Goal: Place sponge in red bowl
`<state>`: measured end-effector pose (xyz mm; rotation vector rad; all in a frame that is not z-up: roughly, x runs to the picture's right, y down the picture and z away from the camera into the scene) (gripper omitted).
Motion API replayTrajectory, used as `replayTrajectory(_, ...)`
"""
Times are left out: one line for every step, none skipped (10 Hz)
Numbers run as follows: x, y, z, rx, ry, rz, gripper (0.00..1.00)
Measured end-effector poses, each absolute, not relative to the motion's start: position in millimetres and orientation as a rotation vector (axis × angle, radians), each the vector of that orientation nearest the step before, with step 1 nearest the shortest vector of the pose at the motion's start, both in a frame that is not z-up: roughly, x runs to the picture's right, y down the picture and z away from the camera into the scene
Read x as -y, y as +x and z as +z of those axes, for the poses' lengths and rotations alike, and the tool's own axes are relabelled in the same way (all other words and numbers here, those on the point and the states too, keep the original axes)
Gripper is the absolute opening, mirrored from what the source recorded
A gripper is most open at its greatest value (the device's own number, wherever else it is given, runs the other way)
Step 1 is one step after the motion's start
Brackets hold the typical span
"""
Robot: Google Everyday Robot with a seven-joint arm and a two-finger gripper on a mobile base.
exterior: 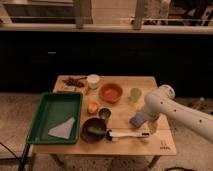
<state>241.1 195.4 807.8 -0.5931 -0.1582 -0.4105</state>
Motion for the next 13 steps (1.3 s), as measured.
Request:
replayTrajectory(-195.4, 240.2, 809.0, 0.162, -0.593, -0.417, 0.8)
replayTrajectory(-197.6, 240.9, 815.0, 0.175, -0.593, -0.443, 0.8)
replayTrajectory(-198.0, 240.4, 817.4, 0.18, -0.592, -0.452, 0.8)
replayTrajectory(-198.2, 239.9, 819.2, 0.184, -0.593, -0.458, 0.8)
replayTrajectory(-199.4, 238.9, 821.9, 0.191, -0.594, -0.475, 0.8)
replayTrajectory(-199.4, 237.6, 823.4, 0.197, -0.593, -0.487, 0.8)
replayTrajectory(-201.0, 236.8, 826.2, 0.202, -0.596, -0.5, 0.8)
replayTrajectory(-201.0, 235.7, 828.8, 0.207, -0.596, -0.513, 0.8)
replayTrajectory(-202.0, 234.3, 831.2, 0.211, -0.599, -0.526, 0.8)
replayTrajectory(-203.4, 234.4, 832.5, 0.214, -0.602, -0.536, 0.8)
replayTrajectory(-204.8, 234.5, 833.8, 0.218, -0.605, -0.547, 0.8)
replayTrajectory(-206.3, 234.6, 835.2, 0.221, -0.609, -0.559, 0.8)
replayTrajectory(-207.6, 234.3, 836.6, 0.225, -0.614, -0.57, 0.8)
